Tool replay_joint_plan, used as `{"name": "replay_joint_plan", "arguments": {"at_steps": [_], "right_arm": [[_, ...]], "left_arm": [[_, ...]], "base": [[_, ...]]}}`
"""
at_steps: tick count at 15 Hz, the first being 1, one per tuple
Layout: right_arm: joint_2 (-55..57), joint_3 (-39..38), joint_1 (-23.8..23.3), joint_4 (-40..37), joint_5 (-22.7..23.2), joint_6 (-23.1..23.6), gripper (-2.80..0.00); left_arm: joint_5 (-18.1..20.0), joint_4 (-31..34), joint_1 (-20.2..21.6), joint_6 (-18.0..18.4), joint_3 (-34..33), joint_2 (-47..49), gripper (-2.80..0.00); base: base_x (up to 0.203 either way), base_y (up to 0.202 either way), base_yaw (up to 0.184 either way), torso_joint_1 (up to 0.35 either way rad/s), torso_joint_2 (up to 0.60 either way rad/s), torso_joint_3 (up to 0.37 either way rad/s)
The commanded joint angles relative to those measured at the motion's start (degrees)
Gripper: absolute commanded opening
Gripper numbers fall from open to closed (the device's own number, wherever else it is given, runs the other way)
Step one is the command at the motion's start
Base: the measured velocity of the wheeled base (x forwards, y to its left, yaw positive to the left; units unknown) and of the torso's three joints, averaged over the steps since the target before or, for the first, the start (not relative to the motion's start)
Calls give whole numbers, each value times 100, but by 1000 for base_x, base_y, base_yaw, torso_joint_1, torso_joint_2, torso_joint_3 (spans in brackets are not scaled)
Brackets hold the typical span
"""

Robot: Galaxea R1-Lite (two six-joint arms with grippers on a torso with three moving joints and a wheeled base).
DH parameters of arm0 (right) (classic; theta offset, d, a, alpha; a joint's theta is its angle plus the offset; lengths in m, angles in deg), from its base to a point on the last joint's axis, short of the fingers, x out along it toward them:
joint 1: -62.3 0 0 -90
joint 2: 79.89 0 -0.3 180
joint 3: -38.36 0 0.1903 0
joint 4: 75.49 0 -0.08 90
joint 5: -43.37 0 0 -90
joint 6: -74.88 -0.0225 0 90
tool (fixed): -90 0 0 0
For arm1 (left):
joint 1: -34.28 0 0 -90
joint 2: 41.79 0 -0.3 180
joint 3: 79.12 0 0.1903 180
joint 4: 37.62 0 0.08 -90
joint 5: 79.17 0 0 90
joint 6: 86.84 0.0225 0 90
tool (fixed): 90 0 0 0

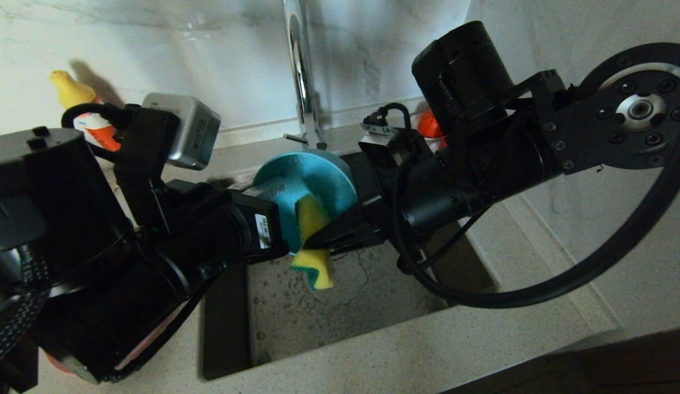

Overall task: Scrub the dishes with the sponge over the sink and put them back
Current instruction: Wipe the bowl

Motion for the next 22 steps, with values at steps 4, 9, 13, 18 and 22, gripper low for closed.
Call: {"name": "replay_joint_plan", "arguments": {"at_steps": [4, 9, 13, 18, 22], "right_arm": [[-100, -30, 11, -153, 6, -36, -280], [-299, -11, -95, -145, -10, -36, -280], [-297, -4, -248, -87, -14, -18, -280], [-349, 14, -264, 288, -11, 38, -280], [-266, 22, -208, 523, -10, 55, -280]], "left_arm": [[-34, -20, 14, 10, 26, -3, -280], [-61, -20, 19, 10, -9, -29, -280], [-61, -11, 10, 37, 26, -47, -280], [-30, -3, 2, 63, -40, -78, -280], [-17, -3, -33, 46, -106, -47, -280]], "base": [[0, 0, 0, 0, 0, 0], [0, 0, 0, 0, 0, 0], [0, 0, 0, 0, 0, 0], [0, 0, 0, 0, 0, 0], [0, 0, 0, 0, 0, 0]]}}
